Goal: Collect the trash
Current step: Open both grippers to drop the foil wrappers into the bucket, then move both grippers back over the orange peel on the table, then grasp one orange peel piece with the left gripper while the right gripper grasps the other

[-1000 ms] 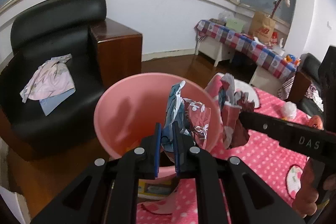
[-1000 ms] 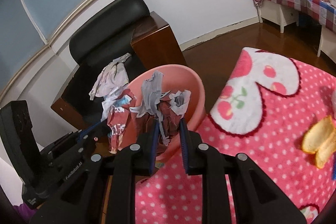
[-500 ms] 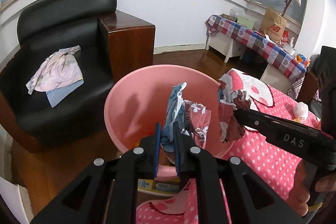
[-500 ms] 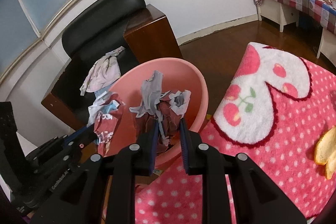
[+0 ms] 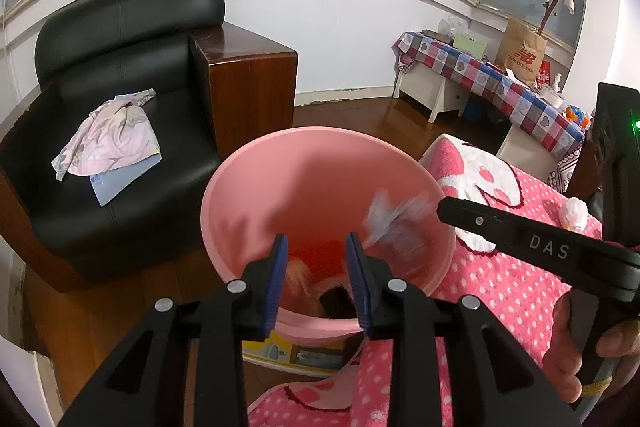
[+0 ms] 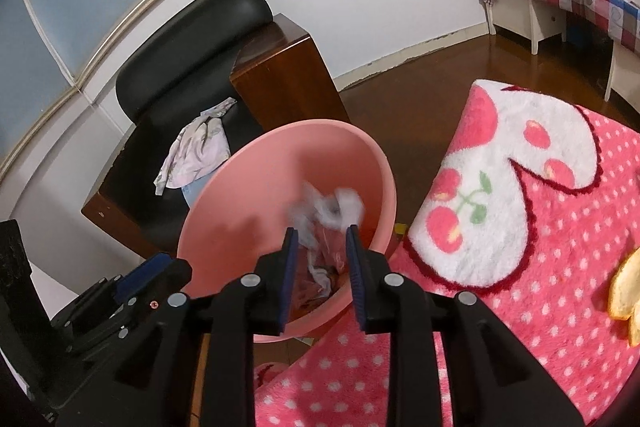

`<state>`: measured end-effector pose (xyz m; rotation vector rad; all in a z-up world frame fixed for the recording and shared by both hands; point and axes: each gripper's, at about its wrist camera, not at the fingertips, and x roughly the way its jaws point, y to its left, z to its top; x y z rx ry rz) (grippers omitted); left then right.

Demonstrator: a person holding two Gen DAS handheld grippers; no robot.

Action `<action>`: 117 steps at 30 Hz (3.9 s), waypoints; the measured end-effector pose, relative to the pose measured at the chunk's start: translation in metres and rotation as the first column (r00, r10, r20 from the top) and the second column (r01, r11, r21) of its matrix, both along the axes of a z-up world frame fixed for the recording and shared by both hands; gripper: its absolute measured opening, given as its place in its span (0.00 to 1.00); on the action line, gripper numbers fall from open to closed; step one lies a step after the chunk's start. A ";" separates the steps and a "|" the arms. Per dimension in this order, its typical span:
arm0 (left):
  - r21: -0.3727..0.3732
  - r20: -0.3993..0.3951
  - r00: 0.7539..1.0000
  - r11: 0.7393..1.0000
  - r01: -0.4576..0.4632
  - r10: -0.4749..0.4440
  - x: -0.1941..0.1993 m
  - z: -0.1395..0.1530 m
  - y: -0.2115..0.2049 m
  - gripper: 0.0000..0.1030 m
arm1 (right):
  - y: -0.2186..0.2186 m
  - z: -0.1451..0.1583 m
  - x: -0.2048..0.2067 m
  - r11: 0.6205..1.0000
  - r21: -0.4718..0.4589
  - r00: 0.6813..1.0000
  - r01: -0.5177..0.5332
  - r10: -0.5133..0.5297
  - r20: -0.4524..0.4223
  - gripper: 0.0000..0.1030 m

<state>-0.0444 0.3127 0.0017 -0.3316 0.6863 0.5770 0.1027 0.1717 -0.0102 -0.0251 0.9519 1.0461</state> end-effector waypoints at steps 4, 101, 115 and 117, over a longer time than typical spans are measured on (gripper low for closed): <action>-0.001 0.002 1.000 1.000 0.002 -0.002 0.000 0.001 -0.001 0.28 | -0.001 0.001 -0.002 1.000 0.002 1.000 -0.004 0.004 0.004 0.25; -0.248 0.020 0.935 0.904 0.348 -0.354 0.179 -0.037 -0.153 0.04 | -0.259 -0.023 0.092 0.912 -0.017 0.912 0.410 -0.410 -0.016 0.25; -0.263 0.023 0.950 0.915 0.305 -0.310 0.153 -0.039 -0.128 0.04 | -0.227 -0.040 0.111 0.912 -0.090 0.916 0.401 -0.399 0.033 0.24; -0.260 0.030 0.950 0.915 0.307 -0.311 0.151 -0.038 -0.128 0.04 | -0.227 -0.042 0.107 0.909 -0.095 0.914 0.406 -0.404 0.044 0.16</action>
